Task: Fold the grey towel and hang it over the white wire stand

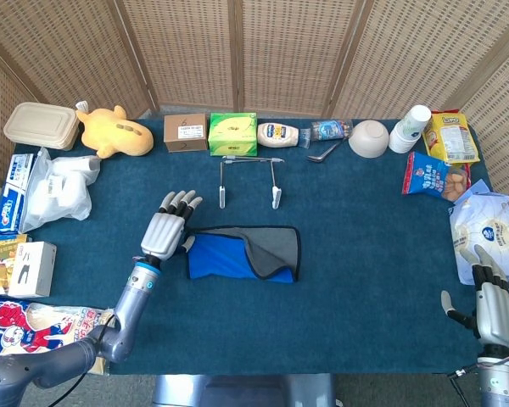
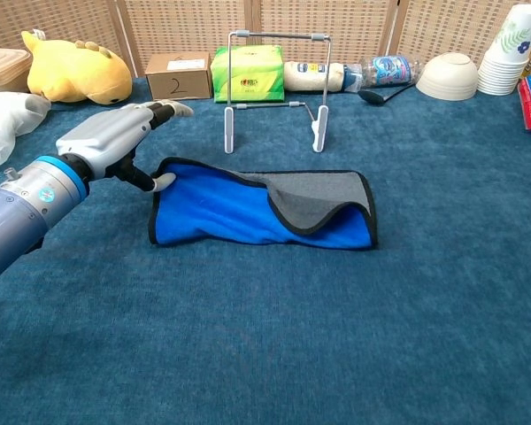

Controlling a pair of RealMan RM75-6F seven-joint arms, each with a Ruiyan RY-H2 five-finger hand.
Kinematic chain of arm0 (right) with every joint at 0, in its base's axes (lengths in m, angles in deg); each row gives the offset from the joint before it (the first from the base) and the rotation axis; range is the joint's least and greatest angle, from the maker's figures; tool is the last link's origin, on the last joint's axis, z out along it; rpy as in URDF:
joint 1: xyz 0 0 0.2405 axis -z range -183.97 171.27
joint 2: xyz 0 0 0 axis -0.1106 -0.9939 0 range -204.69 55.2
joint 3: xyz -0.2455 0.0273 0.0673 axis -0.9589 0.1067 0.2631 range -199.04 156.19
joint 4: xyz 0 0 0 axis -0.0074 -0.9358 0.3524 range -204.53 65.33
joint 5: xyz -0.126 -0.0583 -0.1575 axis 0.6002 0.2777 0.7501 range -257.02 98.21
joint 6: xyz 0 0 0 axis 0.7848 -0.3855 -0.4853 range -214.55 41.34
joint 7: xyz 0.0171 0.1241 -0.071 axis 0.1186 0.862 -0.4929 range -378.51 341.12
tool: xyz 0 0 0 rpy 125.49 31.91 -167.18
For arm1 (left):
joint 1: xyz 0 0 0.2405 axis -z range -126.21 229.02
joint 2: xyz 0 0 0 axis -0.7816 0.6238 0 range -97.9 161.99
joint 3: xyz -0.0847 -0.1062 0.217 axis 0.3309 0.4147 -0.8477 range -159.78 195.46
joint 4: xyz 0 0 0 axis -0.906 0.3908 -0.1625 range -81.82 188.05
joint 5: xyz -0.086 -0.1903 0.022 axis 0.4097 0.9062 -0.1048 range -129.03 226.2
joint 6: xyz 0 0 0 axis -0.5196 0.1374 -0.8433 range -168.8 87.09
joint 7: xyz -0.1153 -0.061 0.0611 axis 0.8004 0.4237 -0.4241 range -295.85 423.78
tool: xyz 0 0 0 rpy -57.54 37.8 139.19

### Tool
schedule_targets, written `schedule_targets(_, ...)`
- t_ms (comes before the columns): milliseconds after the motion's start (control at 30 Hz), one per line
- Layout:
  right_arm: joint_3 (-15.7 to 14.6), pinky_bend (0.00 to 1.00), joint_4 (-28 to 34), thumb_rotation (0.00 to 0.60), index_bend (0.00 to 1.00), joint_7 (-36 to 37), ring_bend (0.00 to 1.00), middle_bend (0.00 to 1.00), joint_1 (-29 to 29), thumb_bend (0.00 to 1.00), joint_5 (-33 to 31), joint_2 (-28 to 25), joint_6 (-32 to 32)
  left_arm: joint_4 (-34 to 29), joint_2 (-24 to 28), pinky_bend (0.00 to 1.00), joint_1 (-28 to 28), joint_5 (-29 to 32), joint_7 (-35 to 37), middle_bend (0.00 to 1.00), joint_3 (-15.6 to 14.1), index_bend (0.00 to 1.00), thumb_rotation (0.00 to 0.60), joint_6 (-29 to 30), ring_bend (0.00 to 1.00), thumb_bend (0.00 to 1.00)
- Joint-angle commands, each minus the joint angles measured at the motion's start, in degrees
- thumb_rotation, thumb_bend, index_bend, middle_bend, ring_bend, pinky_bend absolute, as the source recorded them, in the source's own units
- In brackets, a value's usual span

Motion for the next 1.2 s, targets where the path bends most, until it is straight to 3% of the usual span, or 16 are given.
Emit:
schedule_targets(33, 0.0, 0.00, 0.0, 0.600, 0.14, 0.0, 0.00, 0.04, 0.0, 0.38, 0.1, 0.0, 0.0, -0.4, 0.3, 0.00, -0.2, 0.4, -1.1, 0.00, -0.3, 0.11, 0.600, -0.5, 0.00, 0.48)
schedule_targets(200, -0.1, 0.00, -0.1, 0.600, 0.14, 0.2, 0.00, 0.04, 0.0, 0.38, 0.2, 0.1, 0.1, -2.8, 1.6, 0.00, -0.6, 1.5, -4.3, 0.00, -0.7, 0.13, 0.600, -1.6, 0.00, 0.48)
schedule_targets(500, -0.2, 0.00, 0.3, 0.600, 0.14, 0.4, 0.00, 0.04, -0.1, 0.38, 1.2, -0.5, 0.1, -13.0, 6.4, 0.00, -2.1, 3.7, -8.4, 0.00, -0.4, 0.12, 0.600, -1.2, 0.00, 0.46)
schedule_targets(867, -0.6, 0.00, 1.4, 0.600, 0.14, 0.9, 0.00, 0.04, -0.3, 0.38, 2.5, -1.4, 0.5, -20.7, 9.9, 0.00, -4.3, 5.2, -6.4, 0.02, 0.2, 0.13, 0.600, 0.6, 0.00, 0.44)
schedule_targets(1200, -0.1, 0.00, 4.3, 0.600, 0.14, 2.8, 0.00, 0.05, -5.0, 0.38, 5.5, -4.4, 7.2, -34.1, 20.1, 0.00, -9.6, 1.5, -4.3, 0.06, -3.0, 0.23, 0.600, 5.8, 0.00, 0.44)
